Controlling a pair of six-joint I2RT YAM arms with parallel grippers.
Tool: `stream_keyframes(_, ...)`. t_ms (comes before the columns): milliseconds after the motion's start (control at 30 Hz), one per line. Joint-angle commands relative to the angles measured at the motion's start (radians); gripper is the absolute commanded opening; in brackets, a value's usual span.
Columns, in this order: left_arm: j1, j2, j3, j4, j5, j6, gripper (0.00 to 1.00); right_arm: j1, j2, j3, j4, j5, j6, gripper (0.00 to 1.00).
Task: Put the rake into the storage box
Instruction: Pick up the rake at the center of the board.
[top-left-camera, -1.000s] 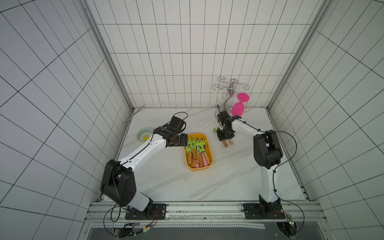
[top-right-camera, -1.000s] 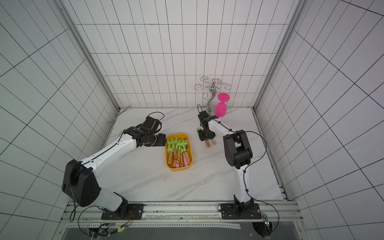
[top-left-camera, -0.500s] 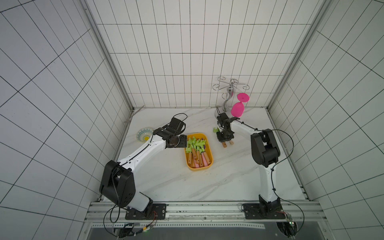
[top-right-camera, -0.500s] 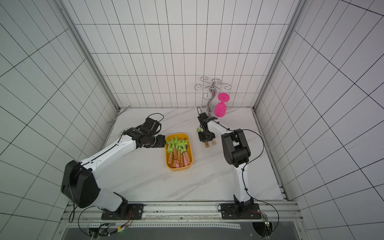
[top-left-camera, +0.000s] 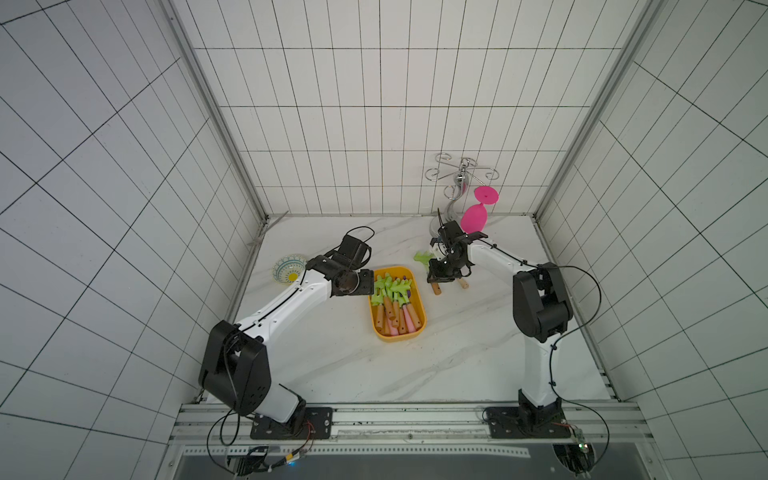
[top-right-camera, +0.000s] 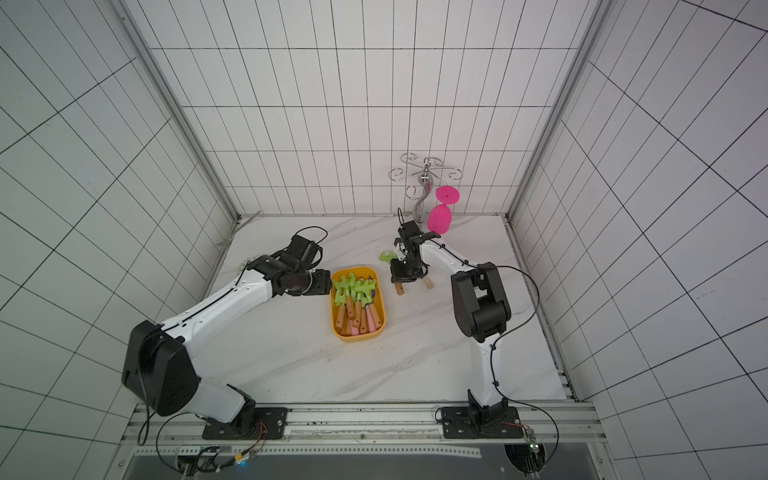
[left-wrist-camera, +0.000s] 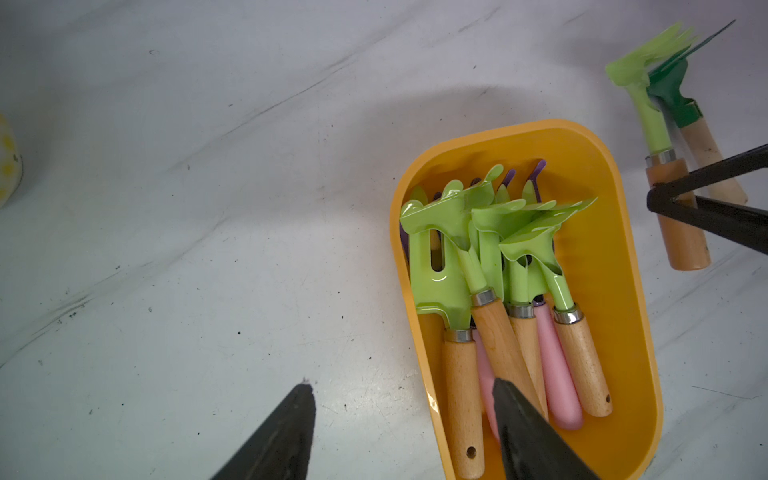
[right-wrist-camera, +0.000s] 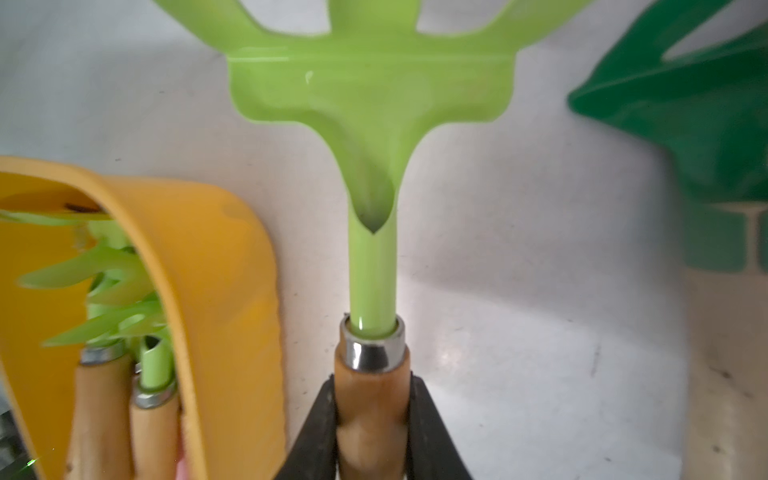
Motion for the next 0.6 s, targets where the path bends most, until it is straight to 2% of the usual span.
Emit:
stream_keyframes(0,0.0,-0.022,0.006,0.019,0.023,-0.011,0.7,-0.01,-0.027,-0.041,0.041,-0.166,0.053,0.18)
stream_keyframes(100,0.0,-0.018,0.015,0.024,0.05,-0.012,0.7,-0.022,-0.055,-0.087,0.094,-0.23,0.103,0.18)
stream_keyframes(267,0.0,-0.019,0.035,0.074,0.163,-0.013,0.7,-0.01,-0.143,-0.123,0.105,-0.206,0.101,0.18)
stream_keyframes(567,-0.01,0.0,0.062,0.31,0.394,-0.092,0.73,0.131,-0.336,-0.158,0.049,0.027,0.023,0.18)
